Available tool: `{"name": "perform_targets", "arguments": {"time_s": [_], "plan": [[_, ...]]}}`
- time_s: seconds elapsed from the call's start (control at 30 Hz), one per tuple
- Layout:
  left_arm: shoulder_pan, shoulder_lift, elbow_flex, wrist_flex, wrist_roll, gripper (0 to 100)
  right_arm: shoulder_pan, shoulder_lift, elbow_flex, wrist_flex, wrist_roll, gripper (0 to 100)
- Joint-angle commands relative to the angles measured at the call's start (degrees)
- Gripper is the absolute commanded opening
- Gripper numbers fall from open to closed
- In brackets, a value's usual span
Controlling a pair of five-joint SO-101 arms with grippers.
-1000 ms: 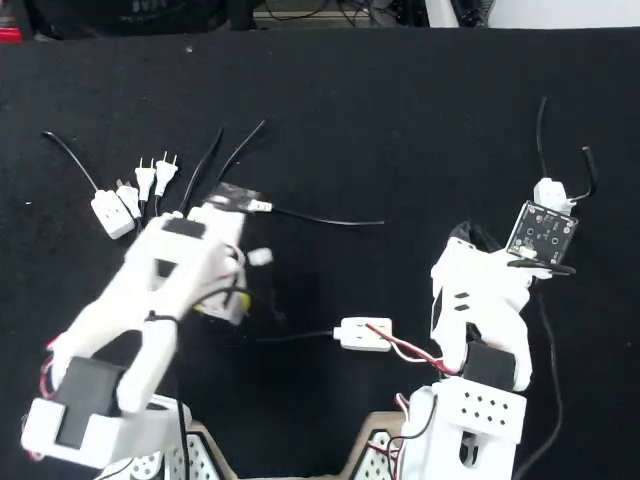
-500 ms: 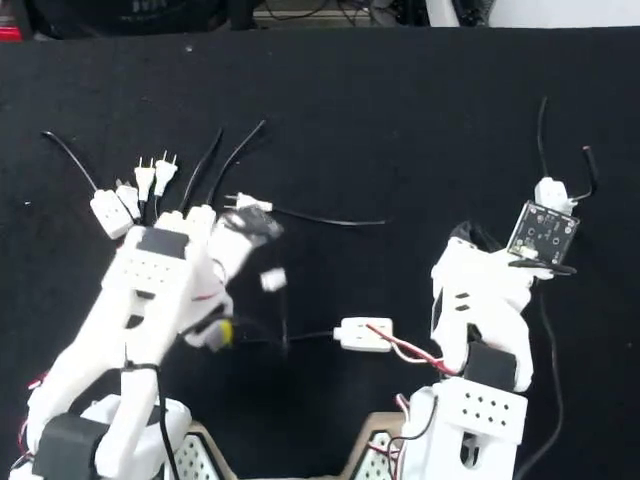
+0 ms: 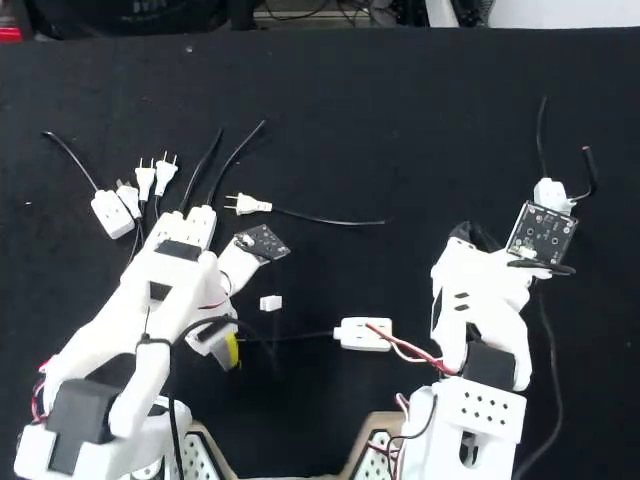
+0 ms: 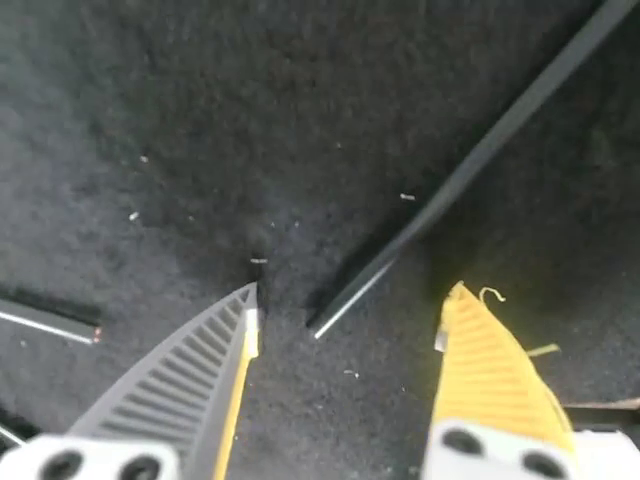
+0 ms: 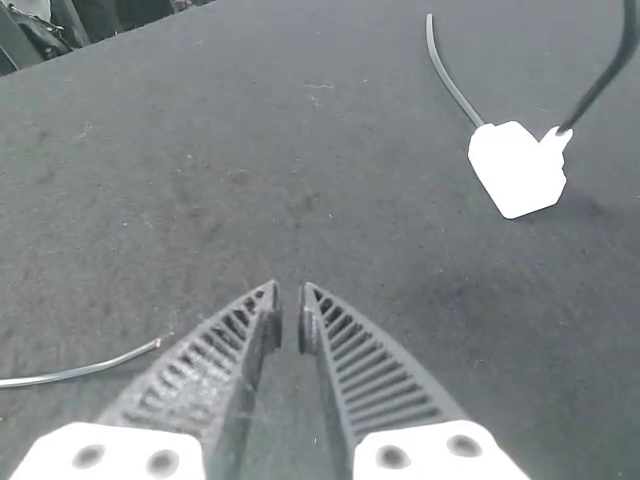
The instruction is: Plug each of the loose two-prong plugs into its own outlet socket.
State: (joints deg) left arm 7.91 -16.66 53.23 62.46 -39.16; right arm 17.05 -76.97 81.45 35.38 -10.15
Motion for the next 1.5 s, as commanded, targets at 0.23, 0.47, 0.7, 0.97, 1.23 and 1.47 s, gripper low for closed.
{"name": "perform_targets", "arguments": {"time_s": [0.23, 0.47, 0.7, 0.97, 1.23, 1.47], "plan": [[0.7, 0.0, -0.3, -0.4, 0.8, 2, -1.3, -1.1, -3.1, 0.4, -0.2, 3.1], [-2.0, -0.7, 0.3, 3.8, 0.3, 3, -1.3, -1.1, -3.1, 0.4, -0.2, 3.1], [-18.0, -0.7, -3.3, 8.2, -15.6, 3, -1.3, -1.1, -3.1, 0.4, -0.2, 3.1], [-34.1, -0.2, -14.8, 20.0, -37.7, 3, -1.4, -1.1, -3.1, 0.2, -0.2, 3.1], [-37.6, -0.7, -20.9, 21.3, -39.5, 26, -1.4, -1.1, -3.1, 0.4, -0.2, 3.1], [-27.9, -0.7, -24.7, 35.1, -38.9, 26, -1.4, -1.1, -3.1, 0.3, -0.2, 3.1]]}}
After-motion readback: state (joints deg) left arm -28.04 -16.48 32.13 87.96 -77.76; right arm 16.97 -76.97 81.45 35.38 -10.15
